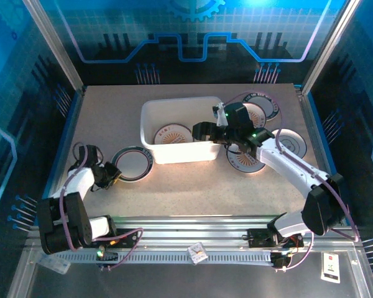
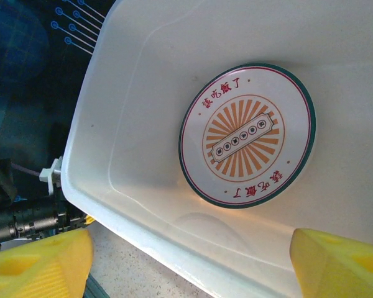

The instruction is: Place the plates into the plastic bin on the countertop

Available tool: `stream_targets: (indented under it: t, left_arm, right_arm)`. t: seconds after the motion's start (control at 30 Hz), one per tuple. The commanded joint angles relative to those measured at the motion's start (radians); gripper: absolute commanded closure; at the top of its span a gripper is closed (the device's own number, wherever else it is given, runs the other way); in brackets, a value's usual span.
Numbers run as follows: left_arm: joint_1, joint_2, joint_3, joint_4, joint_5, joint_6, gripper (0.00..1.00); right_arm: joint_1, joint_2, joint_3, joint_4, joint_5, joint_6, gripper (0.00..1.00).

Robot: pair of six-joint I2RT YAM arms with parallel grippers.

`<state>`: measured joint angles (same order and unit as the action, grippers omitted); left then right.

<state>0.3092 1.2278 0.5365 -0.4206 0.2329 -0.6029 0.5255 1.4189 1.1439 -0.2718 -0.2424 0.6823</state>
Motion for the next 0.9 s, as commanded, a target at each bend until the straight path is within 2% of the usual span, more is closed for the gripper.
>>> stream_targets:
  t: [0.0, 0.4, 0.6, 0.87]
  left_arm:
    - [-0.011, -0.047, -0.005, -0.044, -0.002, 0.004, 0.86]
    - [-0.009, -0.232, 0.108, -0.149, -0.005, 0.001, 0.95]
    - [-0.009, -0.266, 0.176, -0.18, 0.0, 0.02, 1.0]
    - [-0.009, -0.261, 0.31, -0.227, 0.005, 0.079, 1.0]
  right_arm:
    - [0.017, -0.036, -0.009, -0.018, 0.005, 0.019, 0.17]
    - [0.03, -0.077, -0.008, -0.041, 0.033, 0.026, 0.16]
    - [0.04, -0.081, 0.003, -0.064, 0.052, 0.026, 0.16]
    - [0.045, -0.079, 0.027, -0.1, 0.075, 0.028, 0.16]
